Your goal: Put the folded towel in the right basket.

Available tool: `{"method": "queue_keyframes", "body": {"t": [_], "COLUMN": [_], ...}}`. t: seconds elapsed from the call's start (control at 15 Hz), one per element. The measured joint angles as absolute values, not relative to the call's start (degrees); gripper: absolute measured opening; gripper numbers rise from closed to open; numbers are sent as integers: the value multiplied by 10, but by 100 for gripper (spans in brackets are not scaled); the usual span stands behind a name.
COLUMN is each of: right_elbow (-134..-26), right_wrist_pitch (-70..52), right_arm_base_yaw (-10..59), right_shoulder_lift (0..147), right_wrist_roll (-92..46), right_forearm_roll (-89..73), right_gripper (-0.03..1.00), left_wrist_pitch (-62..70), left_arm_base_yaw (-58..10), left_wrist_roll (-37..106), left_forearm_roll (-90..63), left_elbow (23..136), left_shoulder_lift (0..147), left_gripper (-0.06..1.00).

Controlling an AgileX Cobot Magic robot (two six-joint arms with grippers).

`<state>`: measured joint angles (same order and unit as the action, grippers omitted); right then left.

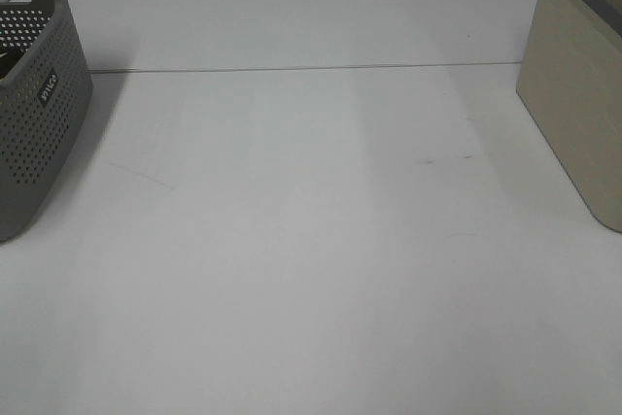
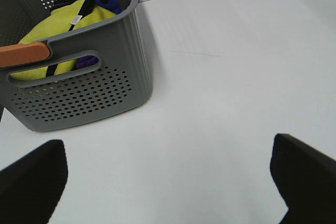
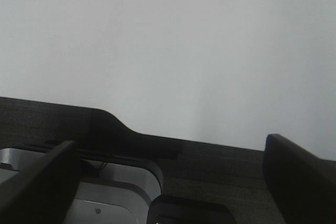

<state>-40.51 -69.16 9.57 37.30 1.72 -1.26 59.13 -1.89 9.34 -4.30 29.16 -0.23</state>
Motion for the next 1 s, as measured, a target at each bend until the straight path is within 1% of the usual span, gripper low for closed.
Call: {"method": "queue_keyframes", "body": {"t": [0.13, 0.2, 0.27, 0.47, 0.67, 0.93, 1.0], "right_elbow": [-367, -320, -300, -291, -288, -288, -288], "right_wrist_pitch": [-669, -632, -619, -608, -608, -608, -608], "right_arm_base_yaw": [96, 96, 96, 96, 96, 95, 85], "right_shoulder_lift": [316, 240, 206, 125, 93, 93, 93], "right_wrist_roll": [13, 0, -8, -18, -18, -18, -18], "right_forearm_roll": [-13, -13, -13, -14, -14, -14, -14], "right_gripper": [87, 87, 87, 87, 87, 87, 87], "left_wrist_pitch": [591, 591, 591, 591, 591, 591, 591], "left_arm_base_yaw": [-19, -19, -19, -19, -19, -19, -19], "left_wrist_roll": [93, 93, 93, 93, 93, 93, 93], "left_forearm_roll": [-43, -43, -43, -43, -43, -43, -43], "left_elbow": [292, 292, 292, 292, 292, 292, 292], "left_shoulder_lift": [-2, -2, -2, -2, -2, -2, -2], "left_gripper": [99, 99, 99, 99, 99, 99, 99]}}
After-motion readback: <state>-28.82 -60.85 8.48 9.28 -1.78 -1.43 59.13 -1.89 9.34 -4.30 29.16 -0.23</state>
